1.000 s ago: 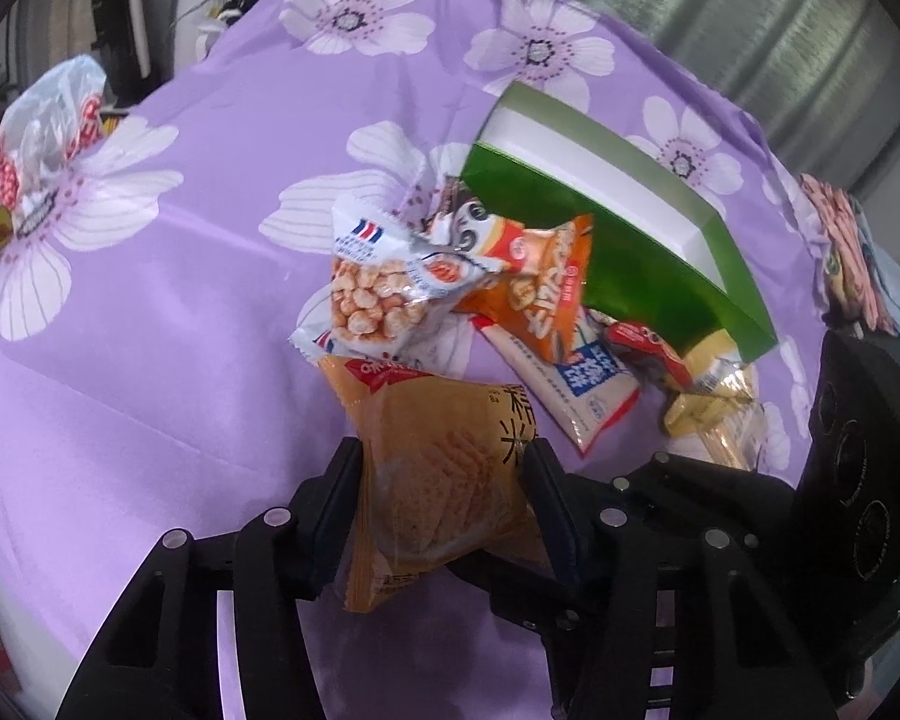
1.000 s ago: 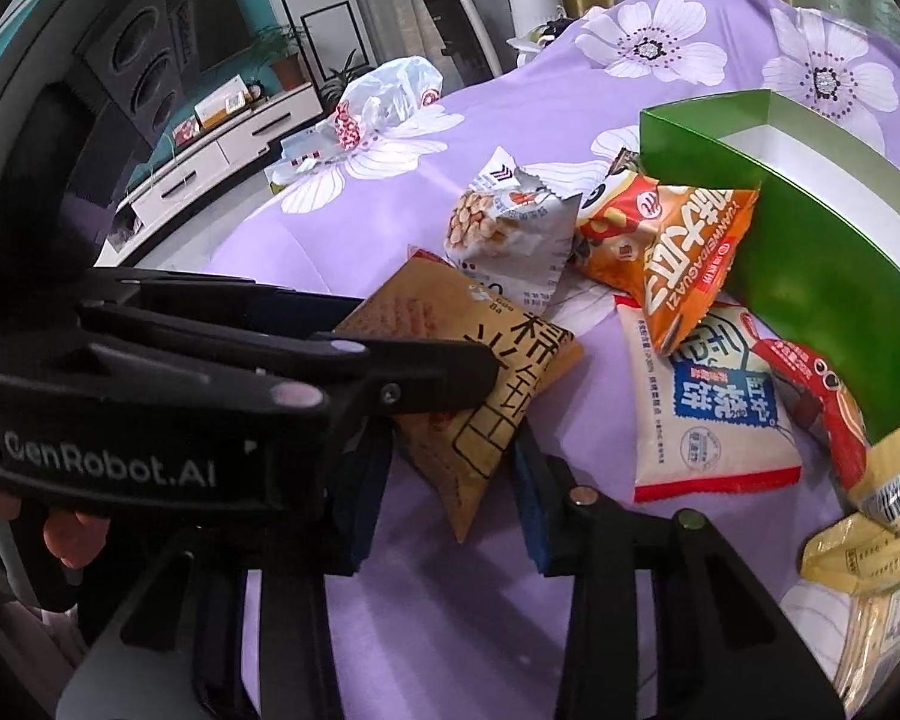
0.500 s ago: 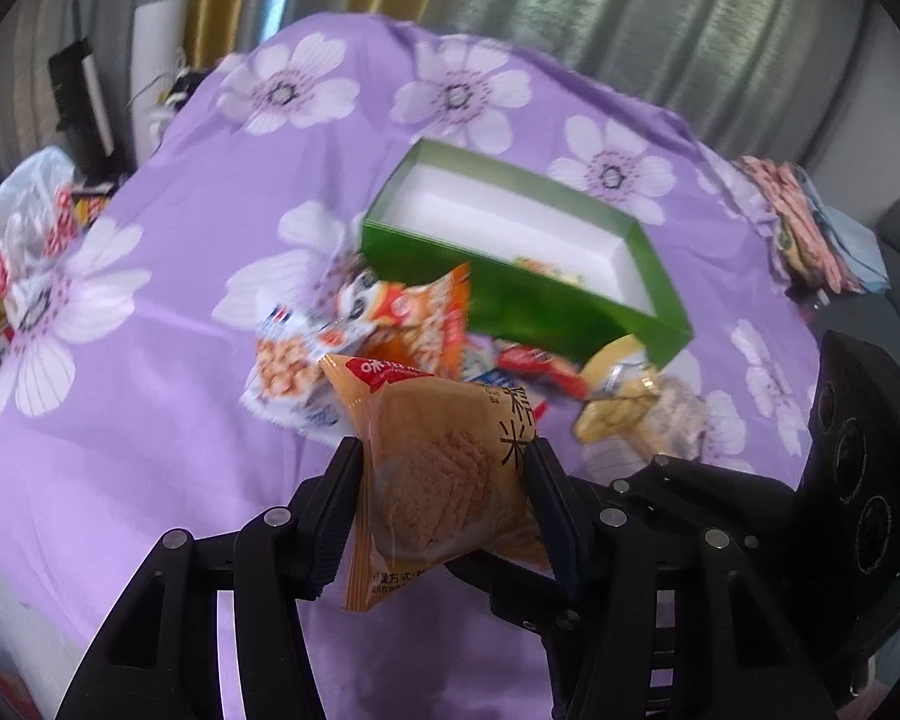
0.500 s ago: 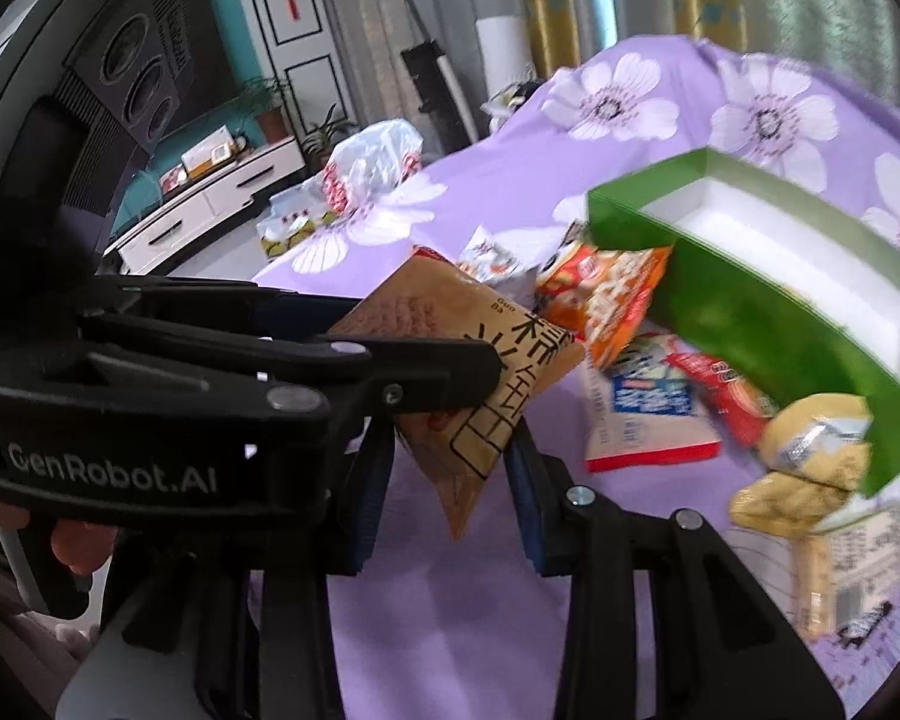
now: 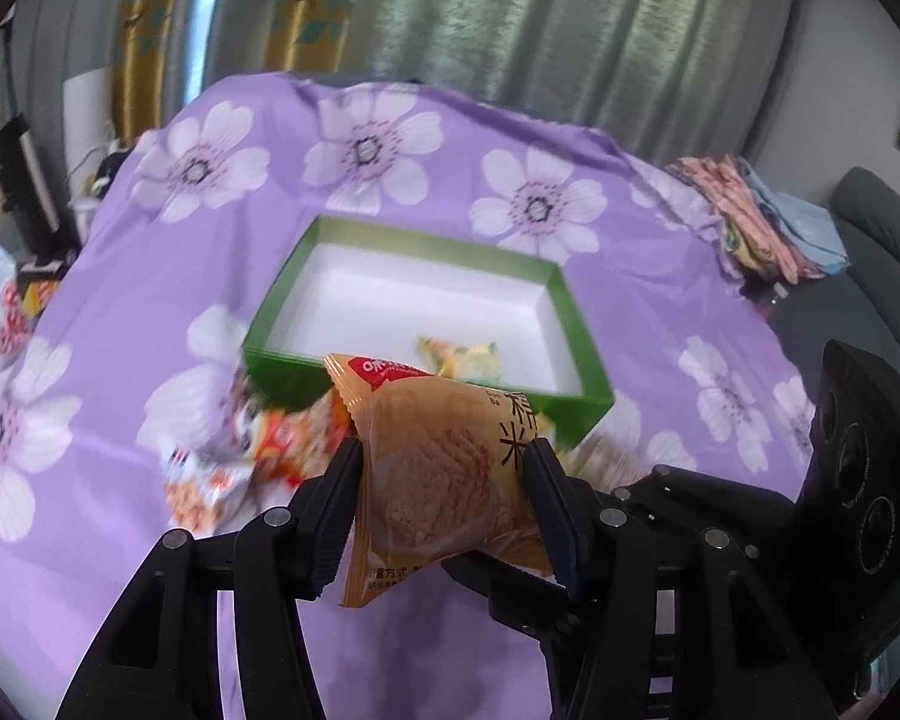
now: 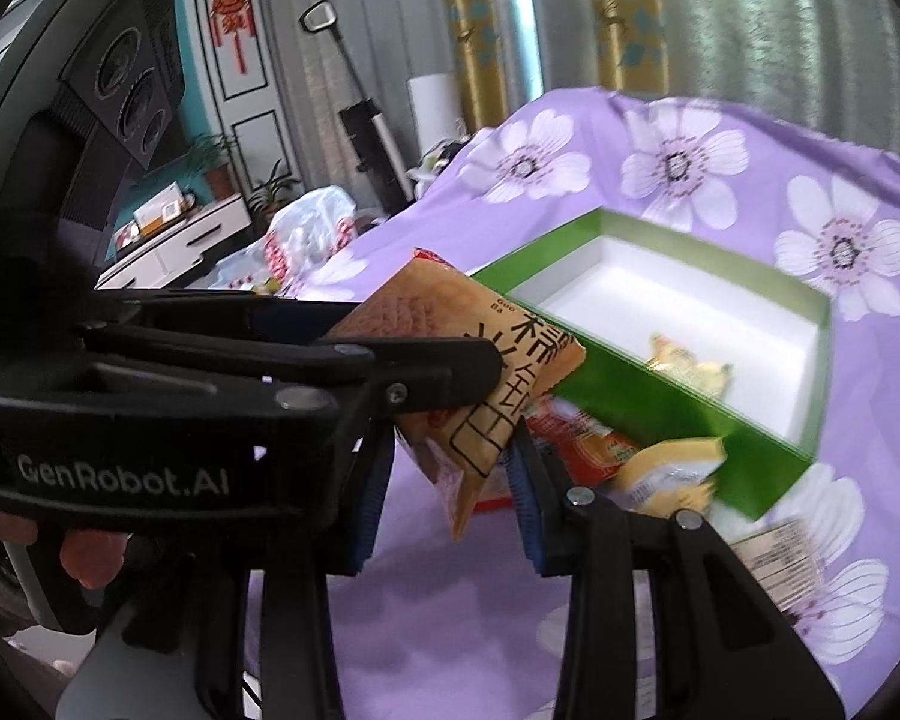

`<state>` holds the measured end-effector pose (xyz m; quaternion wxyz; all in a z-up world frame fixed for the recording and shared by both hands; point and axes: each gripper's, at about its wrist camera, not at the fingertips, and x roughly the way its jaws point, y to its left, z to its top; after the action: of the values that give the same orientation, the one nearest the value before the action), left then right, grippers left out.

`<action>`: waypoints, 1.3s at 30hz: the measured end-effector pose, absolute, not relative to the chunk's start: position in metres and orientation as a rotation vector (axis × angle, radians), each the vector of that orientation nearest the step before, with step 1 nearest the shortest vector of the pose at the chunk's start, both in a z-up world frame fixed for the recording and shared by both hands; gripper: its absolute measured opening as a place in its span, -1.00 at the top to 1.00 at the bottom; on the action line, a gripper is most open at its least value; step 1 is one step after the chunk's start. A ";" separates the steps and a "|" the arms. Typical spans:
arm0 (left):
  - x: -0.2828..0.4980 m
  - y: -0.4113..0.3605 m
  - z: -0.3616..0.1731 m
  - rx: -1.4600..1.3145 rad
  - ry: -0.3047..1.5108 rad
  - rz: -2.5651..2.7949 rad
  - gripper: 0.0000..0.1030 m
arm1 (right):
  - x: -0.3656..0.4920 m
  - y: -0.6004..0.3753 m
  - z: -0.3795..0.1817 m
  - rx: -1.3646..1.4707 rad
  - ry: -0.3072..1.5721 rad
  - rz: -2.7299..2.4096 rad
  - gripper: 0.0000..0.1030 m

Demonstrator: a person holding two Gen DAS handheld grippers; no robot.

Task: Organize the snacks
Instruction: 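Carry the orange bag into the green box and open the left tool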

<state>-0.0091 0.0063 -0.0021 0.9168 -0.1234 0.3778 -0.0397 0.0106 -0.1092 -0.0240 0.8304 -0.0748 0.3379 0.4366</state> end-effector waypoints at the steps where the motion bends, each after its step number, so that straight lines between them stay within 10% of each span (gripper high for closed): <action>1: -0.004 0.005 0.000 -0.252 0.773 -0.090 -0.07 | 0.016 -0.111 -0.021 -0.157 0.709 0.914 0.26; 23: 0.105 -0.011 -0.001 -0.219 0.782 -0.117 -0.07 | 0.121 -0.122 -0.025 -0.135 0.726 0.780 0.19; 27: 0.111 -0.006 -0.006 -0.221 0.797 -0.071 -0.62 | 0.127 -0.122 -0.032 -0.144 0.741 0.727 -0.04; 39: 0.085 0.002 0.005 -0.184 0.780 -0.008 -0.80 | 0.109 -0.149 -0.018 -0.115 0.708 0.683 -0.28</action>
<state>0.0853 0.0020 0.0049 0.9209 -0.0893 0.3795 -0.0038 0.1086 -0.1494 -0.0182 0.8799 -0.0551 0.3398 0.3275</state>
